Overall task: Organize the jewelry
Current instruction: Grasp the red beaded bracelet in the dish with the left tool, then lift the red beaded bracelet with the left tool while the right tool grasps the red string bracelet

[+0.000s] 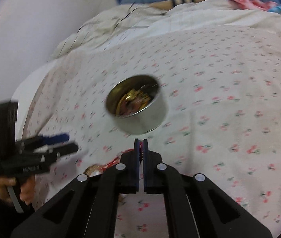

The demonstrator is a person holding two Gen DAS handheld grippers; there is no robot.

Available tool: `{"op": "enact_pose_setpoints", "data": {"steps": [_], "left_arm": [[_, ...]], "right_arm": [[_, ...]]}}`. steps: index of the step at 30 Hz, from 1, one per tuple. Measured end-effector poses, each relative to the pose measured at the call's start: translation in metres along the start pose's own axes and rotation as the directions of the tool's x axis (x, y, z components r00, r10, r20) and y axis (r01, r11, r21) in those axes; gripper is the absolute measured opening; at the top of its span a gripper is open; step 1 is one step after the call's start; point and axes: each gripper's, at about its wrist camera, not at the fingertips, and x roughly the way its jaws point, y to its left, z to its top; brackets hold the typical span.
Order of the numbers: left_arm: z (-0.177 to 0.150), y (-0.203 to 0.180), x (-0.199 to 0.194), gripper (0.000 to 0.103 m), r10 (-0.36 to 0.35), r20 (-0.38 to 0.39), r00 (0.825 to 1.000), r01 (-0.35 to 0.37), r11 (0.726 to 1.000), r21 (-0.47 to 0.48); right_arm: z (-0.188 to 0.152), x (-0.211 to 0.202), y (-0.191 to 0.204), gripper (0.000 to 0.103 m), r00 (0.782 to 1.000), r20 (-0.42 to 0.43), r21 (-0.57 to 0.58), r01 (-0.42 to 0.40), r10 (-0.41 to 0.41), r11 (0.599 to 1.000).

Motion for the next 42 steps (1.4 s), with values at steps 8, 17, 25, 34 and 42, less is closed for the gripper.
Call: {"op": "enact_pose_setpoints", "data": {"steps": [8,17,25,34,42], "left_arm": [[-0.002,-0.035,0.006,0.066,-0.094,-0.005,0.996,0.094,0.992,0.088],[-0.015,-0.081,0.025,0.038,-0.077,-0.04,0.996,0.085,0.968,0.237],[-0.008,-0.071,0.015,0.007,-0.145,-0.031,0.989,0.148,0.968,0.201],[0.01,-0.031,-0.01,0.007,-0.193,0.074,0.979,0.188,0.98,0.059],[0.01,-0.03,-0.007,0.007,-0.174,0.068,0.982,0.171,0.984,0.055]], "right_arm": [[-0.007,0.007,-0.03,0.004,0.99,-0.074,0.052,0.122,-0.118,0.991],[-0.013,0.008,-0.028,0.053,0.987,-0.082,0.012,0.143,-0.141,0.99],[-0.018,0.02,-0.018,0.052,0.979,-0.11,-0.053,0.166,-0.171,0.985],[-0.014,0.008,-0.01,0.004,0.979,-0.027,-0.097,0.197,-0.201,0.975],[-0.008,-0.01,-0.004,0.003,0.986,0.054,-0.091,0.16,-0.156,0.983]]}}
